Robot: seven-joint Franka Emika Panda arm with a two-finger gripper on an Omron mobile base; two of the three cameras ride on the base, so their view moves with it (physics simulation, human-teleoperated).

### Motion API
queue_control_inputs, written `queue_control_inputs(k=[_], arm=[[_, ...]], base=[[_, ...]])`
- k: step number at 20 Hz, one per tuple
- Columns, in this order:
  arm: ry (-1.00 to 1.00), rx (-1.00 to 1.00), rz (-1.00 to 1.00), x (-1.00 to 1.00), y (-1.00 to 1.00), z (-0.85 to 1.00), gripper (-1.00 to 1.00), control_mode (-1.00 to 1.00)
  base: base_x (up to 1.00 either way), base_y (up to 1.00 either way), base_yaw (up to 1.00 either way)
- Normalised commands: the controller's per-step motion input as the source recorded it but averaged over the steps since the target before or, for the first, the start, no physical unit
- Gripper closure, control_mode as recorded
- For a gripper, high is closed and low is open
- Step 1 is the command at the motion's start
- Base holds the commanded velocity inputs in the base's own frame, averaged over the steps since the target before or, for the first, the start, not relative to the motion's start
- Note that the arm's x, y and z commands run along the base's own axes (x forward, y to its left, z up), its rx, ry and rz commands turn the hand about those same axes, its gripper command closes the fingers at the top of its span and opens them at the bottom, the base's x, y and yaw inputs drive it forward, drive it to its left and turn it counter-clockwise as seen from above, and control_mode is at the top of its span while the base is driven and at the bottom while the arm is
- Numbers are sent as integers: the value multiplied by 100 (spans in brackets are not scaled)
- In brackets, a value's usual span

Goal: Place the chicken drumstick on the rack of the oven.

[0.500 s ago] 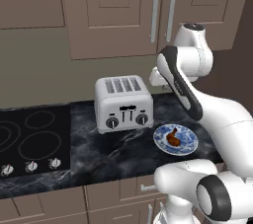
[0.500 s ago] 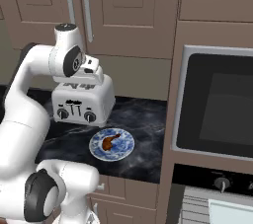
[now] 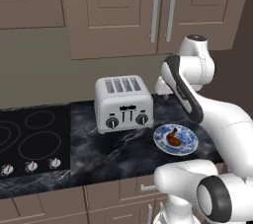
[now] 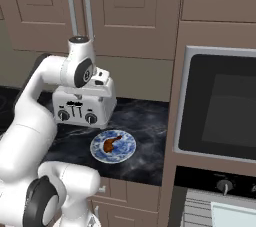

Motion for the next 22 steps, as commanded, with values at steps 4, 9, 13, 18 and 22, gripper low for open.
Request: queue_control_inputs(k=[4, 9, 13, 18, 22], arm=[[0, 2, 0, -3, -50, -59, -100, -100], [0, 3, 0, -2, -60, -56, -100, -100], [10, 2, 0, 0, -34, -62, -100, -100], [6, 0, 2, 0, 8, -79, -100, -100], [0, 0, 2, 0, 38, -53, -100, -100]], base=[[0, 0, 0], [0, 0, 0], [0, 0, 0], [0, 0, 0], [0, 0, 0]])
